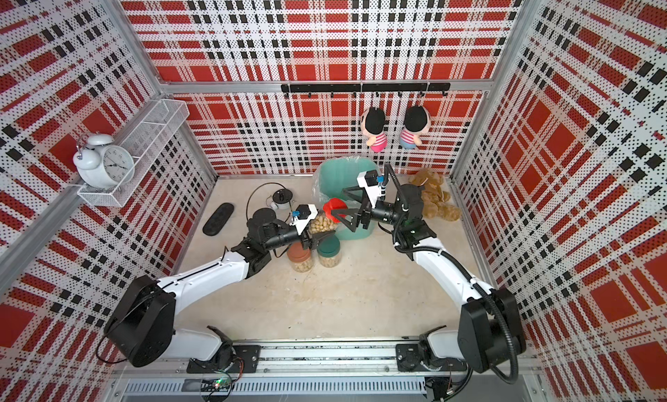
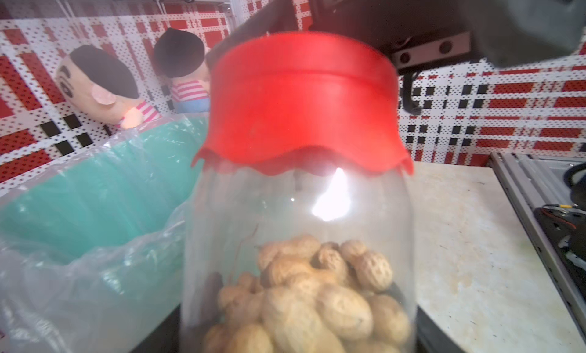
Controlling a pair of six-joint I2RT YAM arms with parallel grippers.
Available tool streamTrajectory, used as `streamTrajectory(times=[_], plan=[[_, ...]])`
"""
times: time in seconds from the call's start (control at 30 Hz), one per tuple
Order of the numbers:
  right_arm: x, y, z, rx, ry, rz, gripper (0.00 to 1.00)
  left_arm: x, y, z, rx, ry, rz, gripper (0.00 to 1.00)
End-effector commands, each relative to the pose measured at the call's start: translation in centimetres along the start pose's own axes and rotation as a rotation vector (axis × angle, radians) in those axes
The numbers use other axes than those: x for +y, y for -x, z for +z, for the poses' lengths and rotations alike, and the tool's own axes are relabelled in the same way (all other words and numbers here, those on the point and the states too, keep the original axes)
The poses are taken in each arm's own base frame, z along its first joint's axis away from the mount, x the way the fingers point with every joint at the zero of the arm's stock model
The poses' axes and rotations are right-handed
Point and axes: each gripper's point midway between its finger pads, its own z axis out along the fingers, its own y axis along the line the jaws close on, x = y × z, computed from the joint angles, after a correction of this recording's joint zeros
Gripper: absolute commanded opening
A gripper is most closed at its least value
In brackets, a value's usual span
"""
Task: Empty moldy peanuts from jars
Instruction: Unscrew the lid from the jar.
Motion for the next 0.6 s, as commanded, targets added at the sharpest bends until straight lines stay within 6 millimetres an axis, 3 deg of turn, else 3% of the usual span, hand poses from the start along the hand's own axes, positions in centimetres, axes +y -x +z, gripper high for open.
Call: streamTrajectory(times=[0.0,0.2,0.47,0.57], plan=[[-0.8,2.9,-0.5,-0.052,-0.147,0.044,1.0,1.3,2.6,-1.0,-0.084,0.118,0.048,0.0],[-2.7,2.6,-0.7,-0.058,-0.323,0.207,1.0,1.8,2.8,-1.2,-0.097,0.176,0.071,0.0],[-2.3,0.7,0.4,-0.03,-0.445,0.254,1.0,1.8,3.8,-1.6,-0.138,0.214,0.083,0.0],[-1.9,0.5,1.0,-0.023,-0.418,0.261,1.0,1.7,3.7,-1.5,-0.136,0.209,0.081,0.0]])
